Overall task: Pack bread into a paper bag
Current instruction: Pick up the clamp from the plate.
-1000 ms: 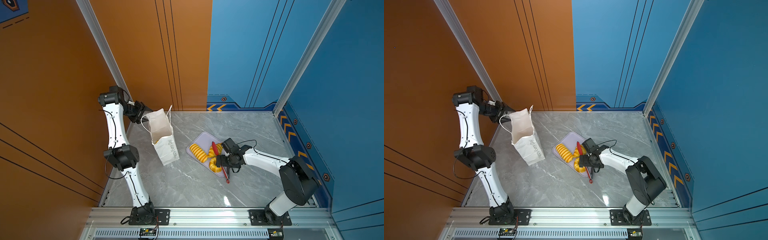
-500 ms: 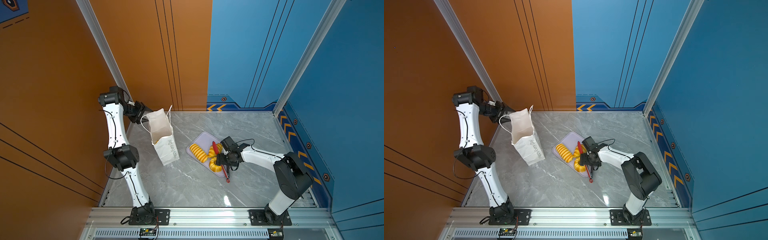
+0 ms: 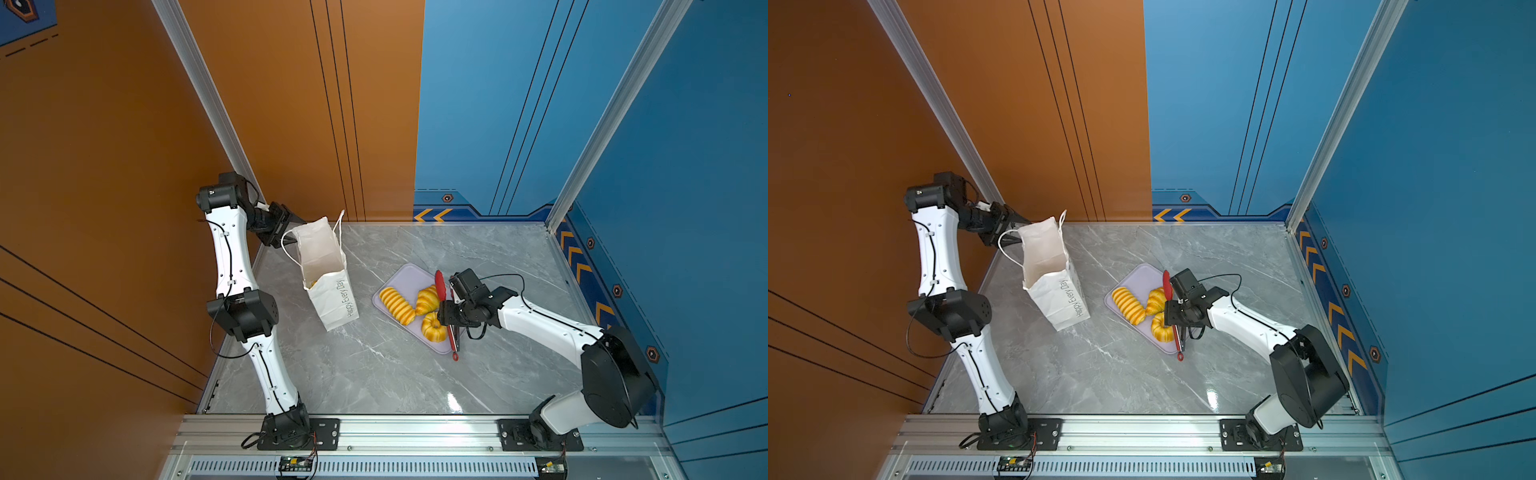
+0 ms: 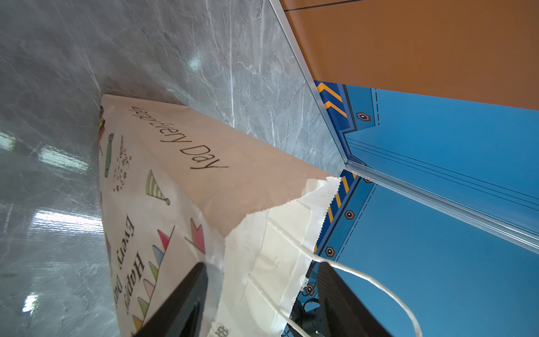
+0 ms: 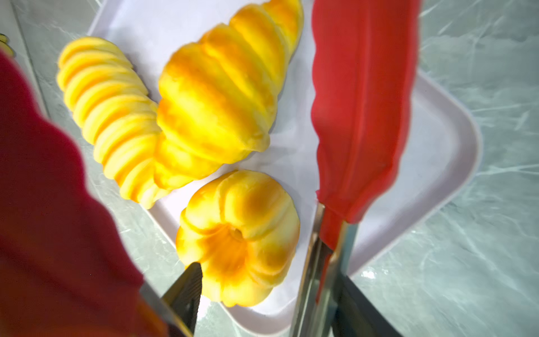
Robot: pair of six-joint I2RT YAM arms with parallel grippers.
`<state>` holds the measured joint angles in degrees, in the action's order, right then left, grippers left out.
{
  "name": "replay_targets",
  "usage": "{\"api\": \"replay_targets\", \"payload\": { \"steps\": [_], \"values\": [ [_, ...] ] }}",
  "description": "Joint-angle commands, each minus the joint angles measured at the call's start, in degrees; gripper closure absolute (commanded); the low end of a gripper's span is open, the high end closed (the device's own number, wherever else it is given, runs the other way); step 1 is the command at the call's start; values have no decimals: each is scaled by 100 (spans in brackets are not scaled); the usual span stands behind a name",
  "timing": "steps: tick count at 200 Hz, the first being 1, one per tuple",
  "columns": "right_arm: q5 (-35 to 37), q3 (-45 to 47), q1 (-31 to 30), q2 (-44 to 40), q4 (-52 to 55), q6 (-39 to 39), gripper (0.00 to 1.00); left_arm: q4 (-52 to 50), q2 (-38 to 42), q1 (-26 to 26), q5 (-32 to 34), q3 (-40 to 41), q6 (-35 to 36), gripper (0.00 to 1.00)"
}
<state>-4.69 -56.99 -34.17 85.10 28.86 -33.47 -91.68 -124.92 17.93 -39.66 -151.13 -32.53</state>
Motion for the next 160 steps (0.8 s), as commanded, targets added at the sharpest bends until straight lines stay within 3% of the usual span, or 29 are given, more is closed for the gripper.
{"api": "replay_targets", "payload": {
  "steps": [1,29,48,69,85,101,112,125,144,160],
  "values": [
    [121,-204,-45,-202,388,31,31,-992,154,8,44,9,102,37],
    [-53,-299,-14,-47,475,87,33,-992,161,-9,46,0,107,37],
    [-164,-415,-2,143,454,108,52,-992,161,-9,45,5,104,37],
    [-121,-553,-5,323,445,123,41,-992,161,-16,29,13,111,37],
    [-76,-618,5,486,447,139,45,-992,152,-10,20,-5,113,37],
    [-99,-582,-4,575,390,126,52,-992,152,-9,-2,-4,115,37],
    [-165,-515,-18,562,323,114,64,-988,148,-9,-5,-14,113,37],
    [-183,-456,-16,473,322,78,67,-992,144,0,-7,-11,112,37],
    [-152,-405,-14,241,405,78,100,-992,136,-1,-7,-21,107,37],
    [-81,-412,-12,25,523,94,100,-992,126,-1,-2,-31,115,37]
  ]
}}
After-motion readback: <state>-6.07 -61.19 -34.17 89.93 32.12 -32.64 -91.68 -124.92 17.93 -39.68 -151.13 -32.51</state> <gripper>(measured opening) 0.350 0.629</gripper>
